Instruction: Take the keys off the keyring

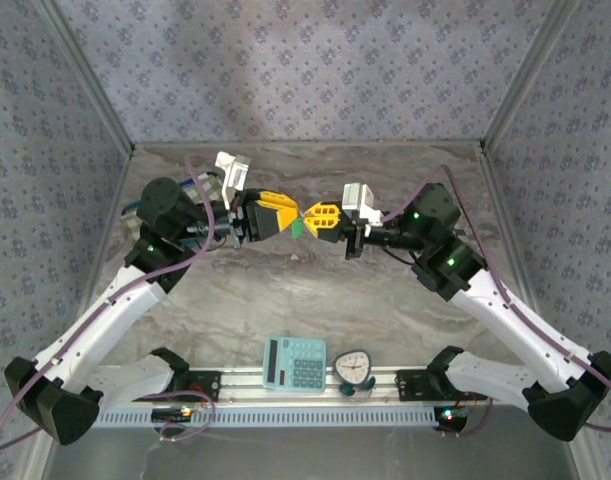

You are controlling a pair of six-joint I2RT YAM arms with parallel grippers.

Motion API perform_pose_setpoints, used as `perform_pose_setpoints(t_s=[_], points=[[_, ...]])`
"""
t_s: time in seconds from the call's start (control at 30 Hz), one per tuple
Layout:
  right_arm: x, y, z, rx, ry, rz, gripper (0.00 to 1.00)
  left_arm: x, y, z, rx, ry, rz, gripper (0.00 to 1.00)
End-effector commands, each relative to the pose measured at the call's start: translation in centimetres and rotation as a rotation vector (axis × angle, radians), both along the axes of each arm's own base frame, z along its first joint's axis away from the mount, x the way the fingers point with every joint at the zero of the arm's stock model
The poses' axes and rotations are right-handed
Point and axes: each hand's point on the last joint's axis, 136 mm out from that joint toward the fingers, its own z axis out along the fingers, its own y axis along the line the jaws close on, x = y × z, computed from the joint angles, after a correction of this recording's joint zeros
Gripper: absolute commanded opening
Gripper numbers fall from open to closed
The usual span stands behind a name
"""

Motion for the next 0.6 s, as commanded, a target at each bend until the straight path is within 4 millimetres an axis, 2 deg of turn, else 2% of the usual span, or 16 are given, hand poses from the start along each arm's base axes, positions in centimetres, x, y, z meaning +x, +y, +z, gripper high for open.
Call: perform_pose_setpoints(t_s=[0.0,0.13,0.3,0.57], points=[[-0.2,-0.3,1.2,0.021,-0.001,0.005,0.00,-1.2,0.2,2.1,-0.038,-0.066,-0.035,0.21],[-0.2,-0.4,1.4,0.024,-0.001,0.004,0.00,-1.4,0.2,1.9,-0.035,-0.066,-0.041,0.15],[0.0,-0.4,1.6,0.030,-0.007,-0.009,0.00,-1.6,0.2,2.0,-0.039,-0.069,-0.043,0.00],[-0.3,-0.3,0.8,0.041,-0.071,-0.056,0.00,0.3,1.2,2.5,-0.098,-0.020,0.096,0.00]])
